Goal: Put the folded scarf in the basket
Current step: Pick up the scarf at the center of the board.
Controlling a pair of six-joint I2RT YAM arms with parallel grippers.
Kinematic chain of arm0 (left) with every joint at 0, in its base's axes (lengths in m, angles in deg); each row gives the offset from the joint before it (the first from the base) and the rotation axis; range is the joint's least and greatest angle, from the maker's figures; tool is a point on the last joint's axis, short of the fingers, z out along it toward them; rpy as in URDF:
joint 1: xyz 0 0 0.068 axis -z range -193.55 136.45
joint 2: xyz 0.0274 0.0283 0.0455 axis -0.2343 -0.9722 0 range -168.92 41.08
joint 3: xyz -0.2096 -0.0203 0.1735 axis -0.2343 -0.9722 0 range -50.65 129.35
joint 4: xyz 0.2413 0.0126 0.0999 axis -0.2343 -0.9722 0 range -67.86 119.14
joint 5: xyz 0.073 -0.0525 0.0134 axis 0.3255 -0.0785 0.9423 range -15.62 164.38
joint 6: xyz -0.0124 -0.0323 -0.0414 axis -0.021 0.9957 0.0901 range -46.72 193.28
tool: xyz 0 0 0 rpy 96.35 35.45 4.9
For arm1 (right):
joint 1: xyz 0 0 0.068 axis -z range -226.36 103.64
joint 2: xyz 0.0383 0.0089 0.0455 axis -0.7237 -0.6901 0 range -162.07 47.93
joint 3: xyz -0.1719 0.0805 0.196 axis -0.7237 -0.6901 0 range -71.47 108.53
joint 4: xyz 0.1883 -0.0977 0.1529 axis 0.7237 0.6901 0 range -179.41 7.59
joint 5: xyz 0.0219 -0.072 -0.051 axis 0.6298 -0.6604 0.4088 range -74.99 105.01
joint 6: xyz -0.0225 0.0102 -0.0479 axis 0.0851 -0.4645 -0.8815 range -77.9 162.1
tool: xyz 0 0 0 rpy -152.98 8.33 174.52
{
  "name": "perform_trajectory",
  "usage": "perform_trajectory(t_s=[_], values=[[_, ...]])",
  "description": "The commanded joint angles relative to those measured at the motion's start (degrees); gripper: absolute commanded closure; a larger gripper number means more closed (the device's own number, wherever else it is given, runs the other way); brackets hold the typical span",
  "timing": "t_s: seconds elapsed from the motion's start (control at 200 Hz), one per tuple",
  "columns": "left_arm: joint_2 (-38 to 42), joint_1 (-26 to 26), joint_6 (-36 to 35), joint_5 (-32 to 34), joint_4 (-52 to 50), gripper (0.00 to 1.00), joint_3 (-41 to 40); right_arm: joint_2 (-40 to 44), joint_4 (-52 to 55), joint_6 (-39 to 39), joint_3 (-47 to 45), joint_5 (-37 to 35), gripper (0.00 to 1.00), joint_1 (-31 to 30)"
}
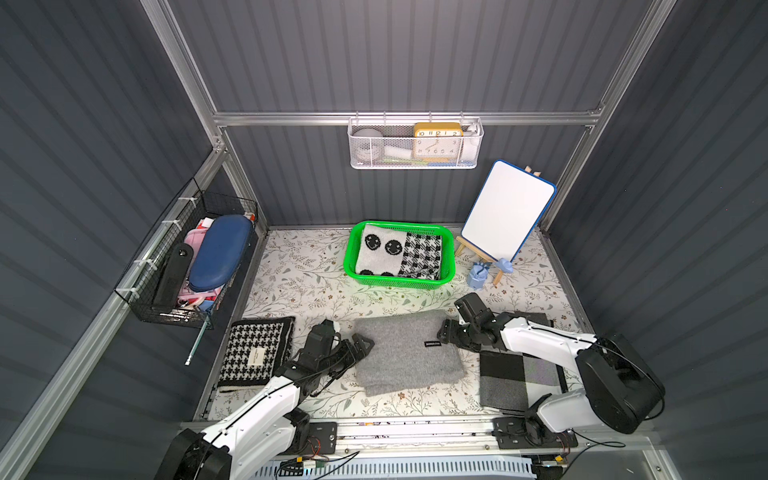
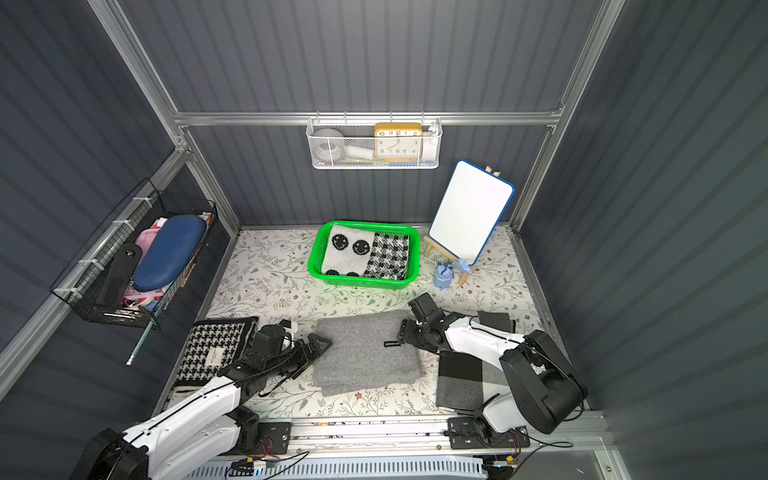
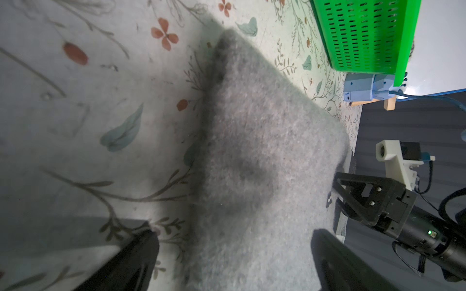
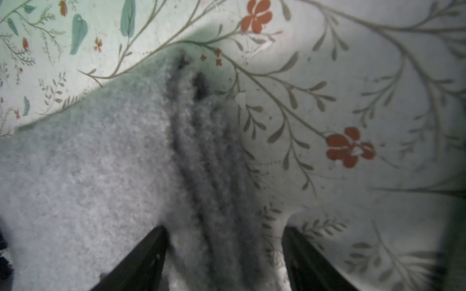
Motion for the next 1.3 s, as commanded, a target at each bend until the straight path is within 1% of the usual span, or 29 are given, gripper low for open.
perform_trajectory(t_s=[0.0,0.18,0.2,0.265,0.405,0.485,0.585,0.625,0.65,0.705,0.74,0.775,0.835,0.88,0.956,0.976,1.231,1.246,1.291], values=[[-1.51,0.19,1.27,-0.52,1.93,0.01,-1.17,-1.07,-3.63,1.93,-2.01,3.46,0.22,0.18],[-3.57,0.21,1.48,-0.03,3.17,0.01,-0.95,-2.27,-8.80,4.49,-3.56,6.21,0.21,0.17],[-4.01,0.23,1.53,0.06,3.47,0.01,-0.93,-2.47,-9.39,4.72,-3.77,8.45,0.21,0.10],[-5.38,0.34,1.73,0.06,4.31,0.02,-0.67,-3.10,-10.91,5.38,-4.10,9.74,0.21,-0.18],[-8.51,0.85,2.34,-0.01,6.23,0.06,0.07,-3.99,-12.83,6.36,-4.86,9.35,0.25,-2.09],[-10.06,1.32,2.55,-0.03,7.63,0.09,0.47,-4.20,-13.66,7.22,-5.32,8.58,0.29,-3.47],[-11.34,1.51,2.13,0.32,7.59,0.28,1.49,-4.15,-14.88,8.43,-6.20,7.60,0.40,-5.15],[-11.49,1.59,2.11,0.32,7.58,0.32,1.81,-4.05,-15.70,8.93,-6.61,7.53,0.48,-5.59],[-11.58,1.59,1.98,0.25,7.47,0.37,2.09,-4.00,-16.25,9.30,-6.85,7.62,0.52,-5.84],[-11.21,1.69,1.59,0.19,6.93,0.52,2.76,-3.86,-17.19,9.95,-7.31,8.10,0.73,-6.37],[-10.86,1.76,1.38,0.19,6.38,0.63,3.30,-3.63,-17.56,10.02,-7.47,8.24,0.89,-6.66],[-10.33,1.78,1.08,0.30,5.54,0.73,3.98,-3.34,-17.46,10.17,-7.45,8.25,1.00,-7.02],[-9.22,1.78,0.42,0.55,3.72,0.90,5.36,-2.41,-16.93,10.10,-7.44,8.01,1.00,-7.67],[-8.31,1.73,-0.20,0.76,2.15,1.00,6.62,-1.45,-16.43,10.10,-7.52,7.58,1.00,-8.16],[-6.46,1.86,-1.19,0.99,-0.52,1.00,8.51,1.00,-15.59,10.17,-7.90,7.37,1.00,-8.94],[-5.91,1.82,-1.57,0.94,-0.99,1.00,8.86,1.80,-15.29,10.14,-7.90,5.27,1.00,-9.16],[-0.15,1.95,-5.03,-0.31,-6.31,1.00,13.64,13.23,-9.02,9.98,-7.12,-0.57,1.00,-13.29],[0.10,1.95,-5.21,-0.37,-6.70,1.00,14.01,15.17,-8.62,9.94,-7.08,-0.89,1.00,-13.54],[0.89,1.95,-6.31,-0.30,-7.99,1.00,15.35,17.17,-7.34,9.82,-6.60,-1.77,1.00,-14.09]])
